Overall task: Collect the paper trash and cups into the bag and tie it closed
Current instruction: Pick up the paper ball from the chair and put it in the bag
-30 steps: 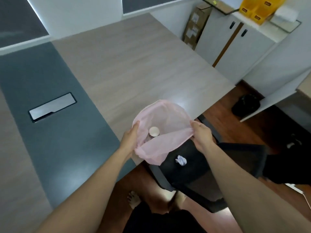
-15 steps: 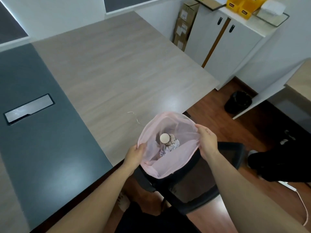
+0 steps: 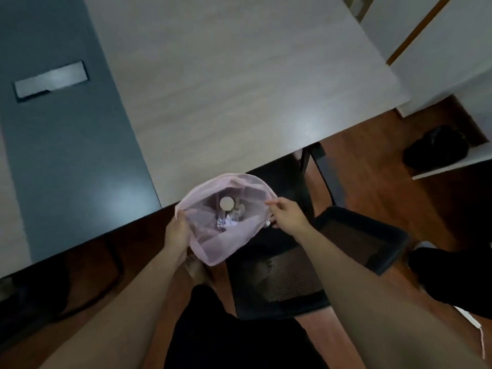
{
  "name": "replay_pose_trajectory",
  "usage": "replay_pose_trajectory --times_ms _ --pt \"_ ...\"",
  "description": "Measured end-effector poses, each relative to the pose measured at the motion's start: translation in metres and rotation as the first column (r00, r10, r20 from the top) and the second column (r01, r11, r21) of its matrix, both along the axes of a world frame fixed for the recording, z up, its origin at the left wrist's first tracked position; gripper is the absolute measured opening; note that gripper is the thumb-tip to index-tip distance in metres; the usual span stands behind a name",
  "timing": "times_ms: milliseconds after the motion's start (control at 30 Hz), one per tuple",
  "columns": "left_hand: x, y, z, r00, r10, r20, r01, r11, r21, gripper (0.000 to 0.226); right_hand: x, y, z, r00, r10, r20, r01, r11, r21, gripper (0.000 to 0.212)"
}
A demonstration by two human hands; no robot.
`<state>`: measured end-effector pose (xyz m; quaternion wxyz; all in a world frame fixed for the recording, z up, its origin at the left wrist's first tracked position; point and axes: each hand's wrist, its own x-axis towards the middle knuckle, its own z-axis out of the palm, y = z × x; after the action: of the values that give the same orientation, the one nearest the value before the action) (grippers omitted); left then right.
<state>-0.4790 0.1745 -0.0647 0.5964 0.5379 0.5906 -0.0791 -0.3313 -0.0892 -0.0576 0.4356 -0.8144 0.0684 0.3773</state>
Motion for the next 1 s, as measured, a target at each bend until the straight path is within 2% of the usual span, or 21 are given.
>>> replay_pose_trajectory --times_ms 100,233,533,700,867,1000 --pt "-0.014 0.003 -0.017 0.993 0.117 0.012 -0.115 0.99 -0.085 0.054 0.004 0.013 -0.025 0.994 0.037 -0.102 -0.028 0.995 0.093 0.033" --pt "-0.022 0.002 -0.035 0.973 0.221 0.065 -0.209 0.966 -0.149 0.055 0.018 0.018 -0.061 0.988 0.072 -0.14 -0.058 0.994 0.098 0.042" --pt "-0.013 -0.011 -0.074 0.893 0.439 0.099 -0.41 0.885 -0.22 0.065 0.025 -0.018 -0.149 0.975 0.216 -0.044 -0.22 0.958 -0.182 0.045" --pt "0.003 -0.016 -0.093 0.809 0.571 0.136 -0.538 0.814 -0.219 0.05 0.018 -0.018 -0.185 0.992 0.125 -0.009 -0.124 0.965 -0.229 0.054" --pt "0.009 -0.009 -0.104 0.772 0.615 0.161 -0.589 0.787 -0.182 0.049 0.011 -0.017 -0.208 0.996 0.085 -0.021 -0.087 0.951 -0.296 0.059" --pt "0.012 -0.005 -0.111 0.827 0.533 0.181 -0.508 0.845 -0.167 0.055 0.012 -0.014 -0.222 0.962 0.244 -0.12 -0.271 0.905 -0.328 0.069"
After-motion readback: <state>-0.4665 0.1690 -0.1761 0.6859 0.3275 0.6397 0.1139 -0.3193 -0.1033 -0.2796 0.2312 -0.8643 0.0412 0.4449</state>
